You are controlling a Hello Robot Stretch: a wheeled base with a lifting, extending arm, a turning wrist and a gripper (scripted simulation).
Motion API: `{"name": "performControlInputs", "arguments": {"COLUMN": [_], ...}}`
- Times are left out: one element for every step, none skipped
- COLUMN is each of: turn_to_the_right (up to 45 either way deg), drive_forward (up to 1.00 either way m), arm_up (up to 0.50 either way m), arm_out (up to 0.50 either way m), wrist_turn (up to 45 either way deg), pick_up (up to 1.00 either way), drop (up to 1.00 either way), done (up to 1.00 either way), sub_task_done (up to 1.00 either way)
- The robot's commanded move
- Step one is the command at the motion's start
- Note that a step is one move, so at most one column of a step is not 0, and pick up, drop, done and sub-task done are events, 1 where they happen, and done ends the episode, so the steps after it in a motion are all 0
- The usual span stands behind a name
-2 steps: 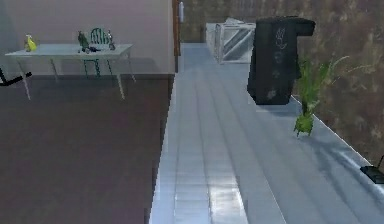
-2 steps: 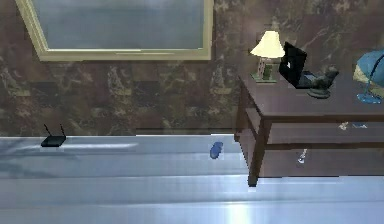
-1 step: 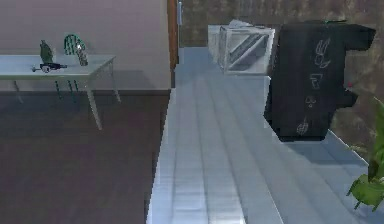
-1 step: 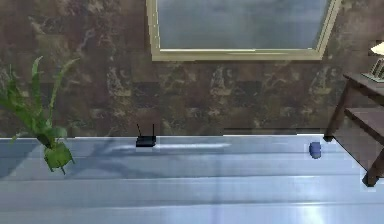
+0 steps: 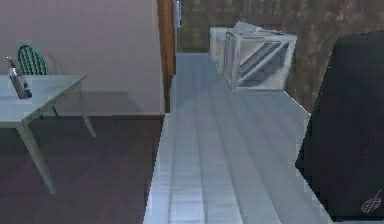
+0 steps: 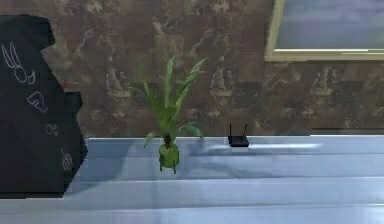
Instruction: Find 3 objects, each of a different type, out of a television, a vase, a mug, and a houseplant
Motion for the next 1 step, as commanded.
{"name": "performControlInputs", "arguments": {"turn_to_the_right": [0.0], "drive_forward": [1.00], "arm_up": [0.00], "arm_out": [0.00], "wrist_turn": [0.0], "pick_up": [0.00], "drop": [0.00], "done": [0.00], "sub_task_done": [0.00]}}
